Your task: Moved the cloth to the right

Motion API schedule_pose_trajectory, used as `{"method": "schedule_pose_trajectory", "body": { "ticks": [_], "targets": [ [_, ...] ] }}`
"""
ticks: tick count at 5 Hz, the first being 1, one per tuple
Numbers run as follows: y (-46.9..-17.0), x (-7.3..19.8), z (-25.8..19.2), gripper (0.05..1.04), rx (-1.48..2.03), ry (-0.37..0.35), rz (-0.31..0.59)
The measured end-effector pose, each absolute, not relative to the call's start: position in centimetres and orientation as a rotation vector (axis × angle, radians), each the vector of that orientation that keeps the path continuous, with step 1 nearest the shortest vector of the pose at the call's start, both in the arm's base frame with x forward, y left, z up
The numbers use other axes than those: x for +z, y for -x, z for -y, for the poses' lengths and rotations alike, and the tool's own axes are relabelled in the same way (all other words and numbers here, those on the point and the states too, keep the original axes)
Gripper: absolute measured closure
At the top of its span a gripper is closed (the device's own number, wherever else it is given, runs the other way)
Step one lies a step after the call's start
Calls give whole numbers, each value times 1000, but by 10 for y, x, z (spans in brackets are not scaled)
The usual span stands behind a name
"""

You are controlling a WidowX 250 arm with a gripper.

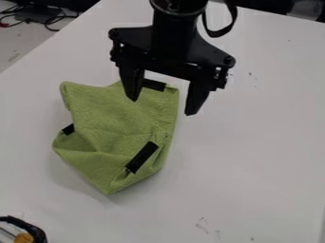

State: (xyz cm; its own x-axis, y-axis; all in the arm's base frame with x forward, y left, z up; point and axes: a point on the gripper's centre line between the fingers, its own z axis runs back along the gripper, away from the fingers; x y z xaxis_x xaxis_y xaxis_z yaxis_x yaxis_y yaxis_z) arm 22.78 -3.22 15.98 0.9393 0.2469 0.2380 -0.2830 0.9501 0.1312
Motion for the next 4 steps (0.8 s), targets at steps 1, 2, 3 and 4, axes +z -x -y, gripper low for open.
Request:
{"method": "schedule_pose_trajectory", "body": {
  "ticks": [1,2,3,4],
  "targets": [
    [-227,154,33,84,267,-174,196],
    [-234,141,17,84,306,-186,143],
    [-255,132,-3,84,282,-168,117],
    [-284,112,-25,84,228,-128,115]
  ]
}}
